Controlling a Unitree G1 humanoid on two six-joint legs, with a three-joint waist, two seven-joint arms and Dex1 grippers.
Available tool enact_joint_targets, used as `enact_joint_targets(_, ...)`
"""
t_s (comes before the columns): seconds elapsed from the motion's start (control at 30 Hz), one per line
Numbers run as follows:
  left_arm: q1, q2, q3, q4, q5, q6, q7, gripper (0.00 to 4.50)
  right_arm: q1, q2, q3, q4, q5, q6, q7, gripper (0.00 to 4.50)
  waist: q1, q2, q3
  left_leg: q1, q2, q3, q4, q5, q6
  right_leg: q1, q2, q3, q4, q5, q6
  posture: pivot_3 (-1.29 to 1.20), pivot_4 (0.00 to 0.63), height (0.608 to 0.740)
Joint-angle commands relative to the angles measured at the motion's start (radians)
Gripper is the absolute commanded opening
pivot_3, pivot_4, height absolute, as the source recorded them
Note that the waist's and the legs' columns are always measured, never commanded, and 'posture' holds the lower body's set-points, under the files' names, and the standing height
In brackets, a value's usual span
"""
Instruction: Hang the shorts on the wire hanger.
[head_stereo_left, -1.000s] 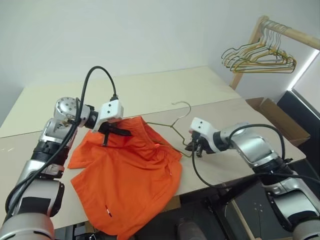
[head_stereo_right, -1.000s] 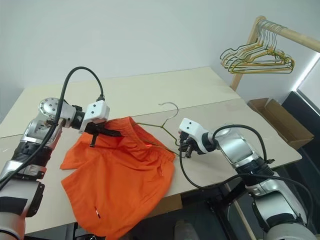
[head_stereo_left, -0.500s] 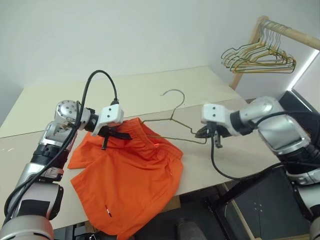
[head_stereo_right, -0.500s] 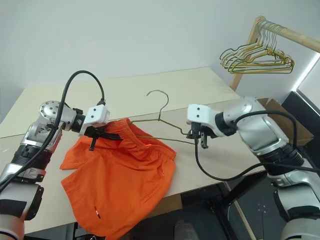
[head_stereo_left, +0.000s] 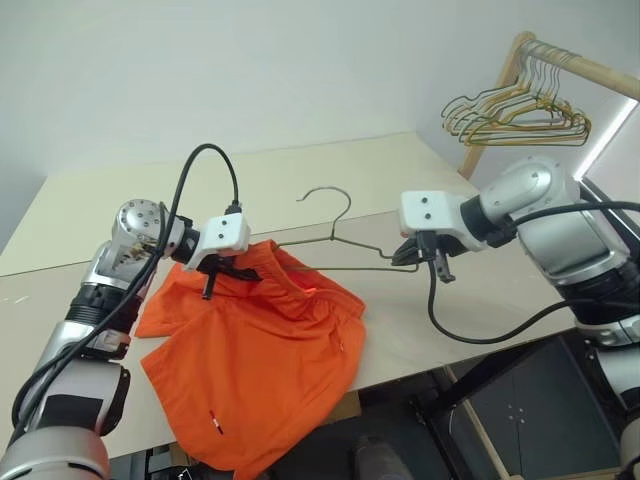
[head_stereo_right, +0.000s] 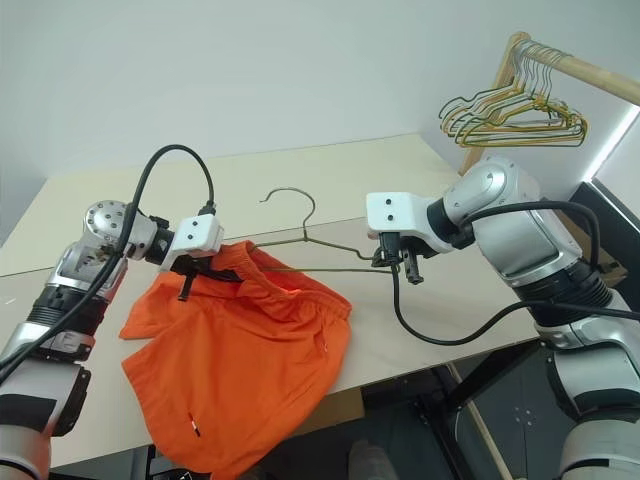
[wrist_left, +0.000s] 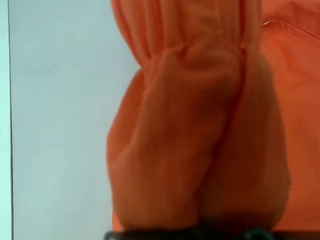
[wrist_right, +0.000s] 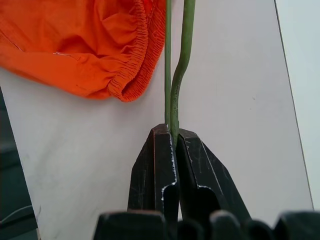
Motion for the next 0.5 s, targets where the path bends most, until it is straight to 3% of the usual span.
enact_joint_targets(0.03,-0.032,-0.010,0.007,-0.014,0.005,0.044,0.027,0.28,-0.028,0.001,-0.048,-0.038,0.017,0.008,0.008,0.00,0.000,0.000,0.000,0.000,0.000,0.000,0.000,0.000,0.000,0.000,0.000,0.000,0.000,0.000,0.000,-0.18,0.000,0.740)
enact_joint_targets(0.5,-0.035,0.017,0.039,-0.042,-0.052,0.005,-0.054,4.49,-0.041,0.003,-0.047,-0.041,0.040,0.082,0.032,0.00,0.000,0.000,0.000,0.000,0.000,0.000,0.000,0.000,0.000,0.000,0.000,0.000,0.000,0.000,0.000,-0.18,0.000,0.740)
